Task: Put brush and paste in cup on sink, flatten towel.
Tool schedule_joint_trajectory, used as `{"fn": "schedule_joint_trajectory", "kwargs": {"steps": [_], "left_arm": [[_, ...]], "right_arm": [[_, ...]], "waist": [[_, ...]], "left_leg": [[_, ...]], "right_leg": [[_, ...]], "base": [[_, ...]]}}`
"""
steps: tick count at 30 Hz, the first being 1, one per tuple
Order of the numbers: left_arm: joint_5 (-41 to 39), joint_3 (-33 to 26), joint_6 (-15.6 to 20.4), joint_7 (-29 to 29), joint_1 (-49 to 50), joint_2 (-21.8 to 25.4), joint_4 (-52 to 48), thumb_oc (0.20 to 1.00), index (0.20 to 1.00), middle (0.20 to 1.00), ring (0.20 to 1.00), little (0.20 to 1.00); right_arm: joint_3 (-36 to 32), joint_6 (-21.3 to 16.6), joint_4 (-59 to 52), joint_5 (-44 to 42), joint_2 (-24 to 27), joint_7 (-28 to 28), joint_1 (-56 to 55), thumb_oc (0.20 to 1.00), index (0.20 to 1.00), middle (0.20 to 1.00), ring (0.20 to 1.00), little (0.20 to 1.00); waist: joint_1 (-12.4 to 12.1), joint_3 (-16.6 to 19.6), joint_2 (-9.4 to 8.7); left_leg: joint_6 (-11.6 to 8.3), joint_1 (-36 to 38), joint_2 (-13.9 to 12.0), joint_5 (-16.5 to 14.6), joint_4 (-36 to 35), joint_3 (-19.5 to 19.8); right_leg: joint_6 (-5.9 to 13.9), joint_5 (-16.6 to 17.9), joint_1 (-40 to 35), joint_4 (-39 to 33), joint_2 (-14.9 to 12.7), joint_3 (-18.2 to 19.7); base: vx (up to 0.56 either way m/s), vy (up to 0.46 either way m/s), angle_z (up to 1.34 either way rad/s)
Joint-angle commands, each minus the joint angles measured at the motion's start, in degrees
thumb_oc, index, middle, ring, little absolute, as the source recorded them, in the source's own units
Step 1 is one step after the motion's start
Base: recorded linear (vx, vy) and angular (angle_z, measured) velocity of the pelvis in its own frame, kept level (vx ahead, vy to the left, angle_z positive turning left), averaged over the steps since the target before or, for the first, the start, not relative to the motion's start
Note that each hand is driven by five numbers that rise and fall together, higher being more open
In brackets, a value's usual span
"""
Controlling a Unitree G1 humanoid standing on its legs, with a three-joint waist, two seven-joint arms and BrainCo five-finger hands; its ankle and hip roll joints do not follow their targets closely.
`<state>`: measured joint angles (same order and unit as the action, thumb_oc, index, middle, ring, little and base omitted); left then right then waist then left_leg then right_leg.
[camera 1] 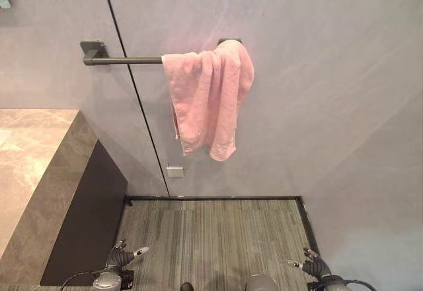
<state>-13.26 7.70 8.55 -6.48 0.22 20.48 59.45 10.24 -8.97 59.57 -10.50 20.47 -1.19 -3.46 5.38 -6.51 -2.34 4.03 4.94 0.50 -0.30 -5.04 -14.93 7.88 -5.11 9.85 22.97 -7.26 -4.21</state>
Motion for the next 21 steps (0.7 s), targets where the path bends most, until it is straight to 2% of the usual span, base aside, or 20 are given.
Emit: {"fn": "schedule_joint_trajectory", "kwargs": {"steps": [1,4,7,9,10,12,14,15,16,17,18,19,20,21], "left_arm": [[1.78,0.88,1.73,0.27,-1.11,2.11,-2.74,1.0,1.0,1.0,1.0,1.0],[1.95,1.8,1.81,0.24,-2.06,1.83,-2.87,1.0,1.0,1.0,1.0,1.0],[2.24,2.8,1.74,-0.05,-3.31,1.34,-3.18,1.0,1.0,1.0,1.0,1.0],[2.2,3.02,1.81,0.02,-3.03,0.87,-3.85,1.0,1.0,1.0,1.0,1.0],[2.02,3.71,1.86,0.22,-3.2,0.27,-4.08,1.0,1.0,1.0,1.0,1.0],[1.85,3.87,2.07,0.32,-3.49,0.06,-4.21,1.0,1.0,1.0,1.0,1.0],[1.87,4.6,2.13,0.26,-4.12,-0.42,-4.41,1.0,1.0,1.0,1.0,1.0],[1.71,5.2,2.3,0.15,-4.76,-0.67,-4.88,1.0,1.0,1.0,1.0,1.0],[0.92,6.09,2.33,-0.46,-5.34,-0.84,-5.17,1.0,1.0,1.0,1.0,1.0],[0.91,6.1,2.33,-0.46,-5.35,-0.84,-5.17,1.0,1.0,1.0,1.0,1.0],[0.3,6.44,2.31,-0.48,-5.66,-0.8,-5.32,1.0,1.0,1.0,1.0,1.0],[0.3,6.44,2.31,-0.48,-5.66,-0.8,-5.32,1.0,1.0,1.0,1.0,1.0],[0.28,6.43,2.45,-0.96,-5.45,-0.5,-4.96,1.0,1.0,1.0,1.0,1.0],[-0.02,6.35,2.63,-1.77,-5.47,-0.77,-3.78,1.0,1.0,1.0,1.0,1.0]], "right_arm": [[0.05,-2.5,0.07,-2.01,0.88,-0.68,0.98,1.0,1.0,1.0,1.0,1.0],[0.42,-2.55,0.17,-2.41,1.04,-0.35,0.39,1.0,1.0,1.0,1.0,1.0],[0.9,-2.39,0.29,-1.61,1.3,-0.29,-0.06,1.0,1.0,1.0,1.0,1.0],[0.58,-2.26,0.46,-1.33,1.56,-0.33,-0.76,1.0,1.0,1.0,1.0,1.0],[0.04,-2.11,1.08,-1.62,1.92,-0.47,-0.95,1.0,1.0,1.0,1.0,1.0],[-0.46,-2.26,0.98,-1.95,2.21,-0.55,-0.98,1.0,1.0,1.0,1.0,1.0],[-1.01,-2.29,0.89,-2.58,2.8,-0.65,-0.99,1.0,1.0,1.0,1.0,1.0],[-1.35,-2.31,0.43,-2.93,3.6,-0.91,-0.89,1.0,1.0,1.0,1.0,1.0],[-1.41,-2.27,0.63,-2.91,4.1,-1.58,-0.44,1.0,1.0,1.0,1.0,1.0],[-1.42,-2.28,0.64,-2.91,4.09,-1.58,-0.43,1.0,1.0,1.0,1.0,1.0],[-1.51,-2.33,0.63,-2.88,4.06,-1.92,-0.44,1.0,1.0,1.0,1.0,1.0],[-1.51,-2.33,0.63,-2.88,4.06,-1.92,-0.44,1.0,1.0,1.0,1.0,1.0],[-1.54,-2.27,0.19,-2.73,4.18,-2.67,-0.95,1.0,1.0,1.0,1.0,1.0],[-1.2,-2.27,0.15,-2.04,4.45,-3.41,-0.66,1.0,1.0,1.0,1.0,1.0]], "waist": [[1.99,0.5,0.35],[3.36,-0.26,0.11],[4.49,-0.46,-0.17],[4.46,0.37,-0.24],[4.89,0.87,-0.11],[5.05,0.98,-0.04],[5.27,0.76,-0.32],[4.96,-0.35,-0.61],[4.41,-1.14,-1.03],[4.44,-1.15,-0.96],[5.09,-0.78,-1.22],[5.08,-0.77,-1.23],[4.5,0.07,-1.38],[3.85,0.42,-0.29]], "left_leg": [[-3.22,-4.46,-0.64,0.04,4.28,2.39],[-3.09,-3.62,0.14,-1.0,5.16,3.08],[-2.95,-3.0,0.46,-1.6,6.4,3.54],[-3.06,-2.54,0.68,-2.09,6.52,3.01],[-3.53,-2.97,0.9,-2.62,8.12,2.98],[-4.0,-3.71,0.93,-3.05,10.48,2.7],[-5.97,-7.24,0.4,-1.48,18.33,2.37],[-9.9,-12.22,-0.32,2.56,28.51,3.49],[-11.32,-15.28,-2.32,4.52,31.94,5.14],[-11.35,-15.41,-2.4,4.4,32.17,5.22],[-10.03,-14.39,-7.32,3.69,27.85,2.55],[-10.02,-14.38,-7.31,3.7,27.82,2.54],[-8.45,-13.23,-10.66,1.99,19.71,3.79],[-10.09,-13.98,-15.34,7.8,10.96,8.94]], "right_leg": [[-0.53,5.27,-0.01,-4.73,4.85,-1.2],[-0.85,6.59,2.55,-6.55,6.78,-0.23],[-0.42,7.76,2.06,-6.38,7.13,1.79],[-0.82,6.94,-0.13,-8.9,7.01,1.33],[-1.42,6.11,-1.82,-11.41,7.44,2.62],[-1.77,5.75,-2.96,-12.99,7.52,2.87],[-2.88,5.1,-4.67,-14.51,7.33,2.86],[-4.17,4.8,-5.91,-15.18,6.88,2.69],[-4.4,4.41,-6.23,-15.02,6.0,2.4],[-4.42,4.37,-6.2,-14.98,6.07,2.34],[-3.89,4.25,-6.25,-15.08,5.11,1.98],[-3.89,4.25,-6.24,-15.08,5.1,1.99],[-2.87,2.85,-6.61,-15.07,3.82,3.16],[-1.99,1.24,-6.07,-13.73,3.06,5.3]], "base": [[0.07,0.059,-0.03],[0.08,0.023,0.11],[0.09,-0.026,0.23],[0.14,-0.062,0.06],[0.16,-0.072,-0.05],[0.08,-0.042,0.02],[0.03,-0.05,0.07],[0.02,-0.038,0.42],[0.0,-0.016,0.33],[0.04,0.046,0.25],[0.04,0.036,-0.13],[0.17,0.181,-0.01],[0.23,0.365,-0.06],[0.23,0.363,-0.11]]}}
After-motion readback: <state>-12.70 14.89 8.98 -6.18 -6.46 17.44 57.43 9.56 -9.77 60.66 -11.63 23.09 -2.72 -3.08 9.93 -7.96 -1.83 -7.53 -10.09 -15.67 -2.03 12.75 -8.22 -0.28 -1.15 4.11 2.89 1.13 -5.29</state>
